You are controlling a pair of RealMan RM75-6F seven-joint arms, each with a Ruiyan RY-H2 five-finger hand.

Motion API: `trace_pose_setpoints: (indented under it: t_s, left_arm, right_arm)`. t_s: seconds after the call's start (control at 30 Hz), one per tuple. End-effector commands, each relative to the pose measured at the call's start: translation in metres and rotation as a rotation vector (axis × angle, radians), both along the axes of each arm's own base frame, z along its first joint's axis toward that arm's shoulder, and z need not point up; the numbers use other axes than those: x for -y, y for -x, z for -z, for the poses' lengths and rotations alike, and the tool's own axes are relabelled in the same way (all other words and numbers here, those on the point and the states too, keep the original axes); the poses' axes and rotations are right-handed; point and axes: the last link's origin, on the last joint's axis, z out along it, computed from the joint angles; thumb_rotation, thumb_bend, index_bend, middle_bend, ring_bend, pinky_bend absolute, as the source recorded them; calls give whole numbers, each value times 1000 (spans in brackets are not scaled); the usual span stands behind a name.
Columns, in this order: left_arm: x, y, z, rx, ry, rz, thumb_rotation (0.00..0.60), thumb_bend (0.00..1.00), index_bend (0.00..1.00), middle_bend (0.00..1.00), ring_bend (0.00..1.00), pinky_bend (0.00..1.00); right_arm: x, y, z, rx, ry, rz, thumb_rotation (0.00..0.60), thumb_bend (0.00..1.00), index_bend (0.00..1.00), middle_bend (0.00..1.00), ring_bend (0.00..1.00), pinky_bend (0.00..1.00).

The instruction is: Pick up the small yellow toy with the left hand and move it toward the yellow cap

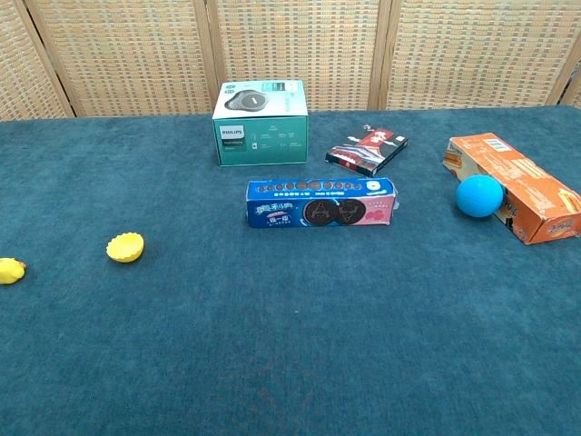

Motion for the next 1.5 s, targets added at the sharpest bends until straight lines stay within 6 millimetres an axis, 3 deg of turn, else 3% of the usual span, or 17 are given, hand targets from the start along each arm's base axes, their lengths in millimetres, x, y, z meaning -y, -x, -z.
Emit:
trace_pose_setpoints:
  t_s: [0.03, 0.33, 0.43, 0.6, 0.8, 1.1, 1.5]
  left_arm:
    - [0, 0, 0, 0, 3, -3, 600, 0, 0, 0, 0, 0]
    - [-11, 7, 9, 33, 111, -35, 600, 0, 0, 0, 0, 0]
    - [-45, 23, 17, 36, 148, -81, 600, 1, 5, 0, 0, 0]
    - [-102, 45, 40, 126, 222, -206, 600, 72, 234, 0, 0, 0]
    - [-149, 55, 60, 90, 230, -253, 600, 153, 379, 0, 0, 0]
    - [-171, 58, 86, 13, 230, -294, 600, 234, 392, 0, 0, 0]
    - [-167, 65, 106, 9, 278, -343, 600, 240, 422, 0, 0, 0]
  right_arm:
    - [0, 0, 0, 1, 2, 0, 600, 0, 0, 0, 0, 0]
    - [-1, 1, -3, 15, 14, 3, 600, 0, 0, 0, 0, 0]
    - [-2, 3, -7, 27, 25, 4, 600, 0, 0, 0, 0, 0]
    - [-1, 3, -8, 43, 24, 1, 600, 0, 0, 0, 0, 0]
    - [2, 7, -10, 56, 19, 13, 600, 0, 0, 0, 0, 0]
    - [7, 12, -11, 74, 12, 33, 600, 0, 0, 0, 0, 0]
    - [9, 13, -10, 78, 1, 38, 600, 0, 0, 0, 0, 0]
